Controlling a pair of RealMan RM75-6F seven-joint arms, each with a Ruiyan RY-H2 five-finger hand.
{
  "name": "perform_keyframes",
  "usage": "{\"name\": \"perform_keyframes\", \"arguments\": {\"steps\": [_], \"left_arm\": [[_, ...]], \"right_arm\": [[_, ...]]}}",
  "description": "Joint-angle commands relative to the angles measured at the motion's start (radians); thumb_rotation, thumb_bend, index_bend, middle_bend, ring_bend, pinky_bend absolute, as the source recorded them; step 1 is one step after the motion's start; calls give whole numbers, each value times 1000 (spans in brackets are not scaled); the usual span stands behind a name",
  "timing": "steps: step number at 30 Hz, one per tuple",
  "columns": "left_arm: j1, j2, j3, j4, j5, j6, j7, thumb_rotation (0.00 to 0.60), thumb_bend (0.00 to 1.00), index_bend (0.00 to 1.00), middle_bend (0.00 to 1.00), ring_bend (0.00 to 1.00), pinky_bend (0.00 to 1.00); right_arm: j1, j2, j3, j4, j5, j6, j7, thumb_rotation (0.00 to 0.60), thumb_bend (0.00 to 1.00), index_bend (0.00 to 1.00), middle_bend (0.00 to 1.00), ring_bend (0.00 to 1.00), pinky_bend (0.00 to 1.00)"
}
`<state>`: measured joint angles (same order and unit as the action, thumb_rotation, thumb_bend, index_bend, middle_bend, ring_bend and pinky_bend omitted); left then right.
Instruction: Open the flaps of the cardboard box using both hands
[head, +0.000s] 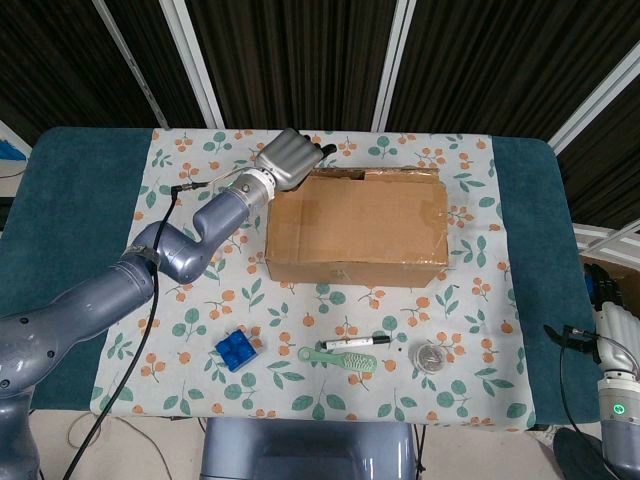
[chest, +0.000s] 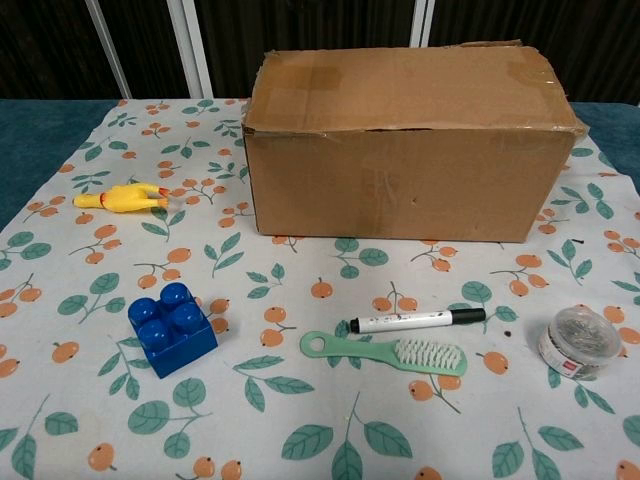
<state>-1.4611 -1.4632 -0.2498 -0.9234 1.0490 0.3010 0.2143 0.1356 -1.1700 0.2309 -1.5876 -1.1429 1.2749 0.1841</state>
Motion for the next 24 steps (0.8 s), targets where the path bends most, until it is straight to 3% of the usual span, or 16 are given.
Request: {"name": "perform_keyframes", "arguments": {"steps": [1,15,24], "left_arm": [[-4,-5,21,-6,-20,8,12,600,722,144,341,289,343],[-40,-84,67,67,-79,39,39,600,721,145,338,289,342],[-61,-116,84,113,-94,-14,23,600,722,145,340,288,346]], "right_arm": [[0,0,0,-1,0,-1,1,600,220,0,0,0,209],[1,2,0,-3,6,-7,4,600,220,0,0,0,209],[3,1,2,1,10,-9,4,600,220,0,0,0,209]]}}
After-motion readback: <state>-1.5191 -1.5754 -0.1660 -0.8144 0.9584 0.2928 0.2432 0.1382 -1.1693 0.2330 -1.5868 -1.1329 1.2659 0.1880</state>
